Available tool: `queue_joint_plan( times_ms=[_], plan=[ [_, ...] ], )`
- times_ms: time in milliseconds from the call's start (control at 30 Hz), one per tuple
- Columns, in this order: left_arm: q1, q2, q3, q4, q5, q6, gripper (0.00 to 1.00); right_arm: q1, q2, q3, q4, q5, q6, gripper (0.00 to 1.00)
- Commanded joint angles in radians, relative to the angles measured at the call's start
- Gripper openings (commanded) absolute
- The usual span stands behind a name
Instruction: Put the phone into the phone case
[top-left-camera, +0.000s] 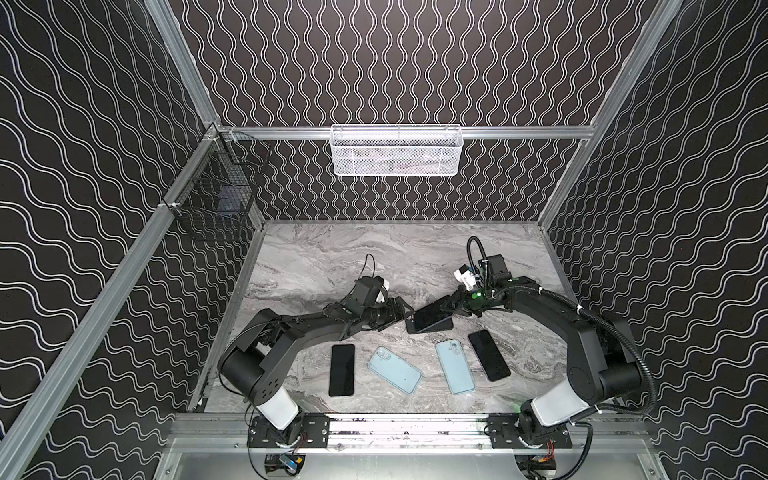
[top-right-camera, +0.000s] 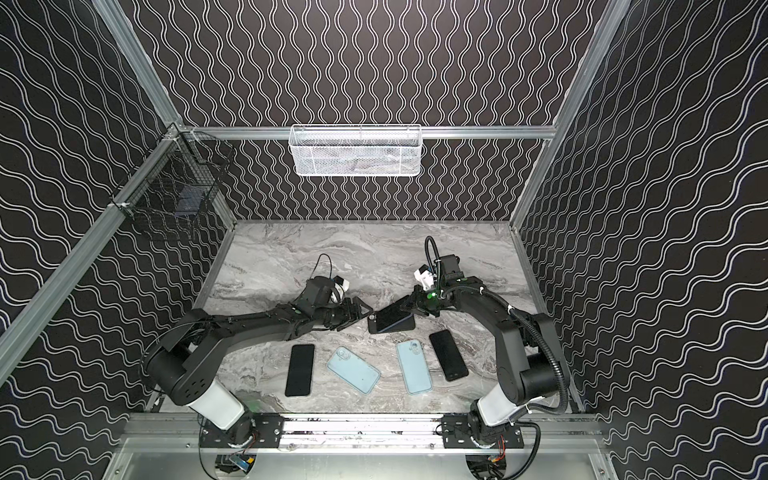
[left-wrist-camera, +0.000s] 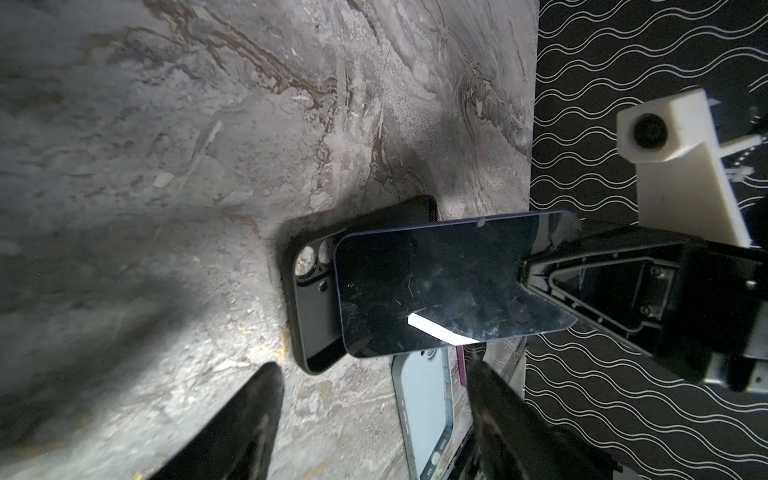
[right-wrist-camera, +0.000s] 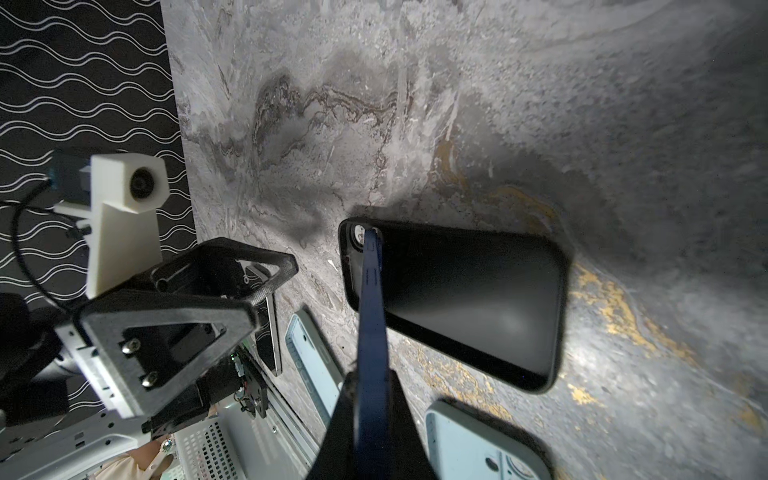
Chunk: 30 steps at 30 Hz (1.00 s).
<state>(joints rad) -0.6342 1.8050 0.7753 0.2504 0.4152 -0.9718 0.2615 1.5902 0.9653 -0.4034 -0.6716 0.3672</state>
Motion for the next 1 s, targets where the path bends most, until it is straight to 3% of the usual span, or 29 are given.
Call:
queue_joint_plan(
  times_ms=[0, 600, 967],
  plan=[
    [-0.004, 0.024, 0.005, 0.062, 0.005, -0.019, 0.74, 0.001, 0.004, 0.004, 0.038, -0.023, 0.004, 0.0],
    [-0.006, 0.128, 0.016, 0.148, 0.019, -0.053, 0.74, 0.004, 0.076, -0.039, 0.09, -0.036, -0.001, 0.0],
    [-0.007, 0.139, 0.024, 0.155, 0.02, -0.053, 0.74, 0.052, 0.117, -0.074, 0.119, 0.017, 0.009, 0.0]
  ],
)
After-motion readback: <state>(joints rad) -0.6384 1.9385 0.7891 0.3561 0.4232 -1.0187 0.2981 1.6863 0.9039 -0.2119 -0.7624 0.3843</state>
